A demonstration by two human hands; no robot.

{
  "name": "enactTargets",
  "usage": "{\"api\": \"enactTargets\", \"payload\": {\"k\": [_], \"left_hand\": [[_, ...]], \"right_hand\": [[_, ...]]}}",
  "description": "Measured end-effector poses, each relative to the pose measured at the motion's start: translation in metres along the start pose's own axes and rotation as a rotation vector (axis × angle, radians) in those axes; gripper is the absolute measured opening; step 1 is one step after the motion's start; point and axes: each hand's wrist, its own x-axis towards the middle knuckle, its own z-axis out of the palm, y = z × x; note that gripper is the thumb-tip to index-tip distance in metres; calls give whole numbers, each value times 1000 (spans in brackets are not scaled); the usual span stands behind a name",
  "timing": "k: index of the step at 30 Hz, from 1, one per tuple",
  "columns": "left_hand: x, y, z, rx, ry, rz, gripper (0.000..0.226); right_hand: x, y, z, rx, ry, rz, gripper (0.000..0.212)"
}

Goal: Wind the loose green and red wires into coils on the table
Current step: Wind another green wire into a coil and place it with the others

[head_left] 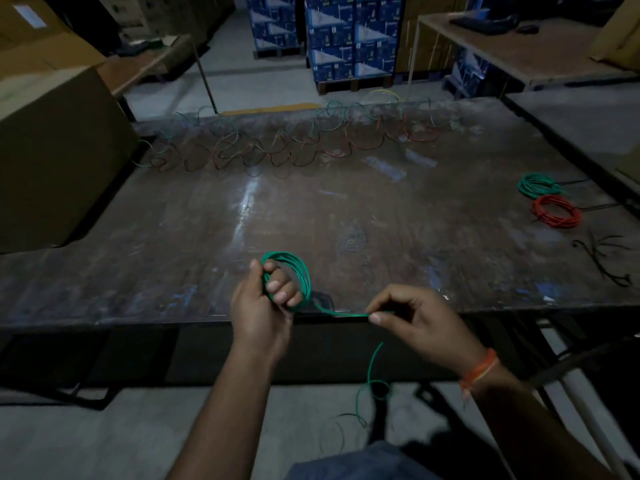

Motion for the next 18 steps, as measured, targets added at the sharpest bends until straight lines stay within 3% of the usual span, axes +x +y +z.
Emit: {"api": "enactTargets", "payload": {"k": [4,8,11,18], "left_hand": [[-14,-20,15,542,52,186,34],[-23,-33,9,995,-102,310,45],[-26,-33,6,1034,-198,296,50],[-24,-24,2,1073,-198,327,46]], "right_hand": [[9,-35,15,-165,-80,-242,5],[21,-54,20,-251,-95,-350,3],[29,-61,15,-266,-95,-371,3],[33,-64,10,-246,-100,-376,9]]}}
